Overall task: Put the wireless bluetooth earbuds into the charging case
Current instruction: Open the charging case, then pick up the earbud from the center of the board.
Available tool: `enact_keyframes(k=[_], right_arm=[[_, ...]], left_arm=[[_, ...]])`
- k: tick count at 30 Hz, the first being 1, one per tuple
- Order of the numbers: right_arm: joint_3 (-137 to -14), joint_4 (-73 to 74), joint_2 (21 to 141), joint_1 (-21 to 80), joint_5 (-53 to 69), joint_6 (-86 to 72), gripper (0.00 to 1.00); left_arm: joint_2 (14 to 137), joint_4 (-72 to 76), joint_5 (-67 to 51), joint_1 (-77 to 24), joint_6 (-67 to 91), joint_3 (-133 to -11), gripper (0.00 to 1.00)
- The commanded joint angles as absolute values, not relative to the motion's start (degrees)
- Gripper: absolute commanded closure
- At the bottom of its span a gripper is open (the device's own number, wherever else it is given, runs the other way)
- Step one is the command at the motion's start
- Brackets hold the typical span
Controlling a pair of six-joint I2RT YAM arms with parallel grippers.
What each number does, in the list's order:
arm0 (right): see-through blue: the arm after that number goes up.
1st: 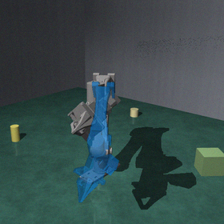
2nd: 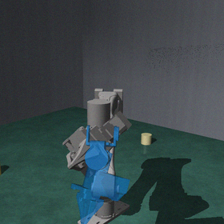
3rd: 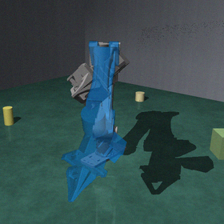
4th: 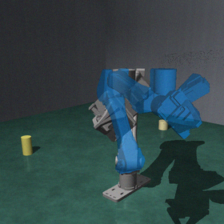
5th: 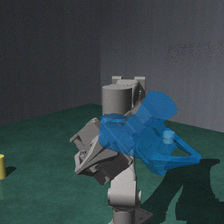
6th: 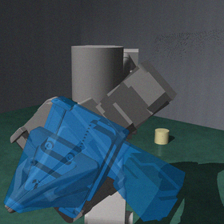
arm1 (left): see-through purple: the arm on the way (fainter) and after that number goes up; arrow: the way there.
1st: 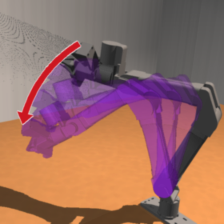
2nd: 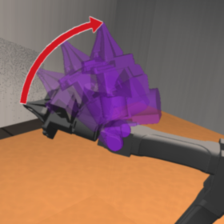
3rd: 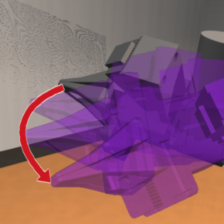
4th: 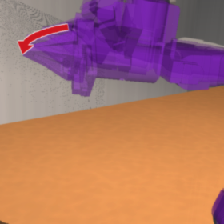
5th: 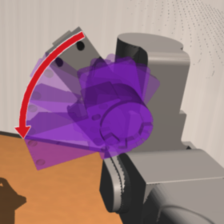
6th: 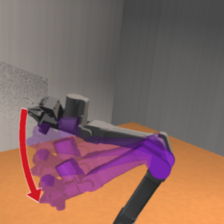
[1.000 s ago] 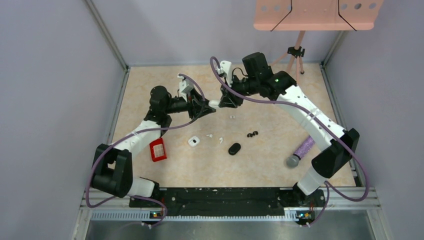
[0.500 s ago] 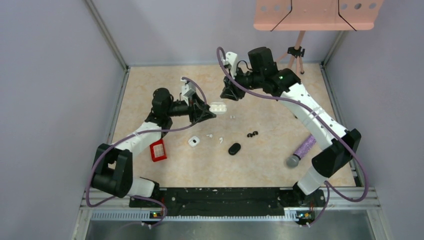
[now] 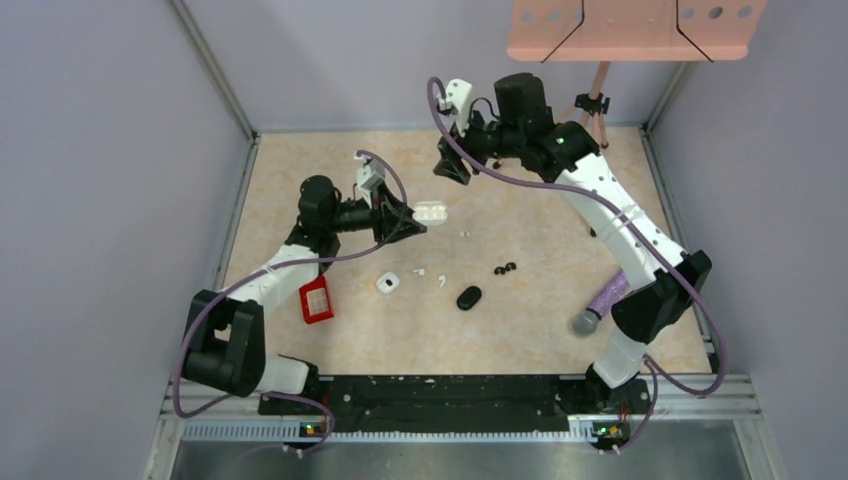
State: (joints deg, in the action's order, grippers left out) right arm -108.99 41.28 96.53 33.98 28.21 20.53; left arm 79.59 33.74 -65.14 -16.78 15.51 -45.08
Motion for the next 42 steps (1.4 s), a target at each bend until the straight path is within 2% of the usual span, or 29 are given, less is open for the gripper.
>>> enact_keyframes(k=[1, 6, 9, 11, 16, 20, 23, 26, 31, 34, 42], right_arm=[[-116.0, 38.4, 101.2, 33.3, 19.6, 31.6, 0.36], [-127.7, 40.8, 108.4, 34.7, 15.7, 44.7, 0.23], [-135.2, 53.7, 111.9, 36.2, 14.6, 55.7, 0.22], [-133.1, 58.7, 111.0, 38.4, 12.6, 63.5, 0.22], [-124.1, 53.3, 107.1, 42.0, 4.6, 60.1, 0.21], [-122.9, 48.6, 104.4, 39.5, 10.8, 47.6, 0.21], [-122.6, 45.8, 102.5, 33.7, 25.3, 32.2, 0.22], [-114.4, 42.7, 98.8, 29.8, 33.6, 24.3, 0.24], [-95.1, 34.2, 94.6, 29.4, 32.0, 22.3, 0.25], [-91.9, 33.4, 97.1, 29.2, 28.6, 23.0, 0.26], [-96.7, 35.5, 109.2, 25.8, 29.9, 24.4, 0.61]], left_arm=[[75.7, 32.5, -64.1, -12.5, 17.7, -44.0, 1.0], [74.6, 26.1, -61.8, -7.0, 17.3, -44.3, 1.0], [74.1, 14.7, -61.2, -5.2, 10.5, -47.5, 1.0], [74.5, 9.0, -61.8, -4.4, 7.0, -49.5, 1.0], [75.3, 8.3, -61.7, -3.6, 6.4, -51.4, 1.0], [73.5, 12.2, -61.4, -3.5, 6.8, -50.0, 1.0], [72.9, 14.6, -62.6, -3.5, 6.8, -49.0, 1.0], [71.9, 15.3, -63.7, -3.5, 6.5, -47.9, 1.0], [67.2, 12.9, -63.5, -3.2, 6.3, -45.9, 1.0], [64.1, 10.7, -63.7, -2.7, 6.1, -43.8, 1.0], [58.8, 4.5, -63.7, -2.6, 4.0, -40.8, 1.0]])
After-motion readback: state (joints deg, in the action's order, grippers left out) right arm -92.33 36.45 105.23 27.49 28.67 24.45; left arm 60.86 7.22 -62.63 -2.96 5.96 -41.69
